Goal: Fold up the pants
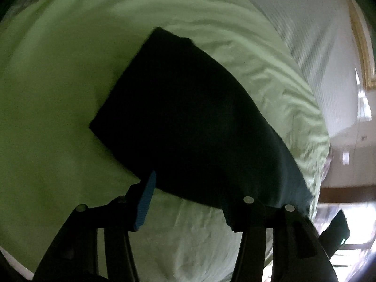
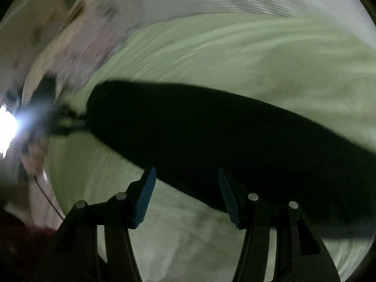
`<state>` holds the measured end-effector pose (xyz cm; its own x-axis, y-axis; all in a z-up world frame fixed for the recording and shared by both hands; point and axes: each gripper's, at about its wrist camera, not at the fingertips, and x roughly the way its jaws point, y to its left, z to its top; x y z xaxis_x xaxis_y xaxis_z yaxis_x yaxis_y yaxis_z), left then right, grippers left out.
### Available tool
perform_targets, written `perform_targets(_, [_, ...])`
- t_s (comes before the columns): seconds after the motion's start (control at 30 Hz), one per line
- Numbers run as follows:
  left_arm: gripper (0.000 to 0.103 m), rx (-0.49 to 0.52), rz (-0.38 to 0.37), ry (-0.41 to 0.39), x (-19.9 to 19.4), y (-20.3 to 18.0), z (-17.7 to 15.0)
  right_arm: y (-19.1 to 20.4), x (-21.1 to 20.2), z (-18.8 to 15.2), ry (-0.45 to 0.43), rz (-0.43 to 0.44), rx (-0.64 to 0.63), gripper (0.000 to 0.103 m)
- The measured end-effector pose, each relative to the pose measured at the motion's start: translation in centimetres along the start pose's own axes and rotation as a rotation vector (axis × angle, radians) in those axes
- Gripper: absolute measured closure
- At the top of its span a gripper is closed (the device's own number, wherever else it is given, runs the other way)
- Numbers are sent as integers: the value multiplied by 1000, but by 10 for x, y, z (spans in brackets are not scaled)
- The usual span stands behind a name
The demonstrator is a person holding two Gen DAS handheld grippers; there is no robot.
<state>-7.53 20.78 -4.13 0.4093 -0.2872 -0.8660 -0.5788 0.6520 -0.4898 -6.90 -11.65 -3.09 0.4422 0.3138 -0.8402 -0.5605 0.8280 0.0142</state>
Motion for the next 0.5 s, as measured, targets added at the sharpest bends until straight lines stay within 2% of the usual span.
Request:
perform_targets(0.17, [50,-66,6,-13,3,10,8,42,38,12,84,-23,-249,46])
perform_targets(0.3, [50,-122,-9,-21,6,18,14,44,52,13,135,-61,-363,47])
perform_targets(0.4, [56,-139,-9,-38,8,18,18,34,58,15,160,-59,-359,63])
perform_targets(0.47, [71,-139,0,-54,7,18,21,27,56,20,156,-33,-320,81])
perform_targets(0.5, [82,-137,4,-62,7,17,21,22,53,23,151,-20,-300,86])
